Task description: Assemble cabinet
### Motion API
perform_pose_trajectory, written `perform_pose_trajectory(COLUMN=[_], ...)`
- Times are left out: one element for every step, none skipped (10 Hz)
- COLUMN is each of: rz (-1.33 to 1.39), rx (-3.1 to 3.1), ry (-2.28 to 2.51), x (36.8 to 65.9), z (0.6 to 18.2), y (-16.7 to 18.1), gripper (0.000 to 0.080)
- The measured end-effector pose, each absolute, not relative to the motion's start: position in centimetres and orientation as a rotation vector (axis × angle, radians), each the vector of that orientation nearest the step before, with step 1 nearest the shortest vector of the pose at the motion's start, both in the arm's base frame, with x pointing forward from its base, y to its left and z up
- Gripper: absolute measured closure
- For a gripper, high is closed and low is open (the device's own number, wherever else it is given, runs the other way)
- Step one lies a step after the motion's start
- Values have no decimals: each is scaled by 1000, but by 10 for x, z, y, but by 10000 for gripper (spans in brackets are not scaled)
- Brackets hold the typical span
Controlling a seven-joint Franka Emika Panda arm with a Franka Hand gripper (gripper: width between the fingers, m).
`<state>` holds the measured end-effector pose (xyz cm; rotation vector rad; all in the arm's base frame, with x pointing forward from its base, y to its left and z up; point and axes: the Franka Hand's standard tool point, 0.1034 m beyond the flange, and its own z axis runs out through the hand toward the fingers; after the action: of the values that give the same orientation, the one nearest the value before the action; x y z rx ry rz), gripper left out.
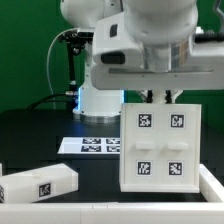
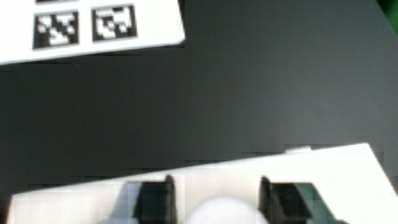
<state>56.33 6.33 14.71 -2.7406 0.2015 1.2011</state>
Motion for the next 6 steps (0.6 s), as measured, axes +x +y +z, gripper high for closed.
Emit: perform_pose_trajectory(rz=[1172,1160,1175,1182,1196,1196], rx=[-2745,-2748,-2749,-2754,-2758,-2765], ry=[171,175,208,235,268,291], x=[579,584,584,586,589,593], z=[142,140,137,134,134,135], y=[65,63,62,63,65,68], gripper=[580,580,580,580,580,580])
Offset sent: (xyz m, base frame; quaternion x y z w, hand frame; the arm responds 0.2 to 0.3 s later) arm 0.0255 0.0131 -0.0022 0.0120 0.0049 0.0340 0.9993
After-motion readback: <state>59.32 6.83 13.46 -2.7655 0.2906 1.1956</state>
